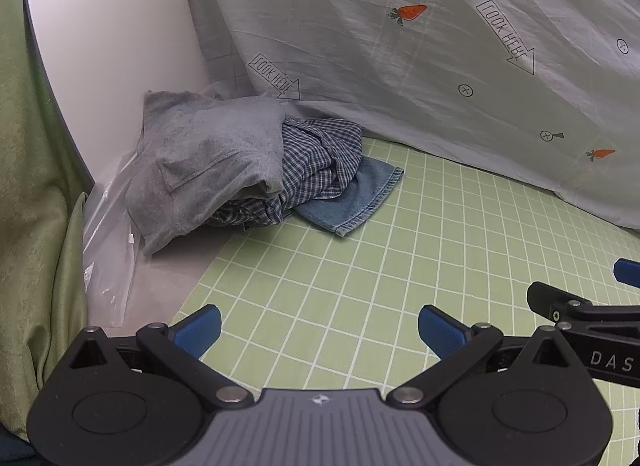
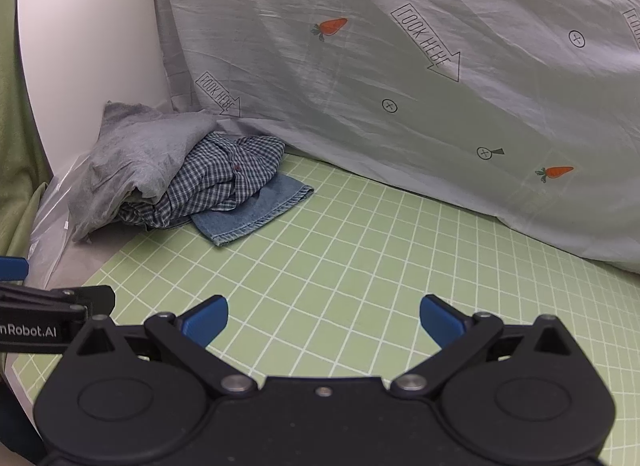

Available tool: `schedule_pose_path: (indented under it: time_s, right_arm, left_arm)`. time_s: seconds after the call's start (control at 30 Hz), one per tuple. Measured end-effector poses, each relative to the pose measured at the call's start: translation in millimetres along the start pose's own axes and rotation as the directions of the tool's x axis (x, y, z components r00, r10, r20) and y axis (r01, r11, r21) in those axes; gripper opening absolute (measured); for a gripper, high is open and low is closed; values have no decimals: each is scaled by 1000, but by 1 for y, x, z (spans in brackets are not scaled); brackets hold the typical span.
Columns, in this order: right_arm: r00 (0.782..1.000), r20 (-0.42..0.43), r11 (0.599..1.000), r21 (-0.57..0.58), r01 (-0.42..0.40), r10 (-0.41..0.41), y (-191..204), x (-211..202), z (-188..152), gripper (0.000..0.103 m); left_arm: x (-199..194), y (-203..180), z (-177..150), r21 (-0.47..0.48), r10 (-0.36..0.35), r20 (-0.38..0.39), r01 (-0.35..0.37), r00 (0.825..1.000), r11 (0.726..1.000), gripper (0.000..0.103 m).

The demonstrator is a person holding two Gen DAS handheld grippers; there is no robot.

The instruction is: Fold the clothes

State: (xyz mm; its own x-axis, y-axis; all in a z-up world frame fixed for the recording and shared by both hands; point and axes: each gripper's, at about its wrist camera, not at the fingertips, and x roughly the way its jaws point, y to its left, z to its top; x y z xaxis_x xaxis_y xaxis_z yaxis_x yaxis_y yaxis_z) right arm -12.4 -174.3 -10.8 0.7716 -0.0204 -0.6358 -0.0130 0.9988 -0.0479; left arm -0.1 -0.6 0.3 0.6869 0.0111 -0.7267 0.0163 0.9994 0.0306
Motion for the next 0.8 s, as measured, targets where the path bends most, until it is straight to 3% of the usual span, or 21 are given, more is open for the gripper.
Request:
schedule_pose_path:
  time_s: [0.8]
  right_arm:
    - [1000,-1,1000,5,-6,6,0,0,-5,103]
  left_arm:
    - [1,-2,-5,32,0,-11,0,1000,999,103]
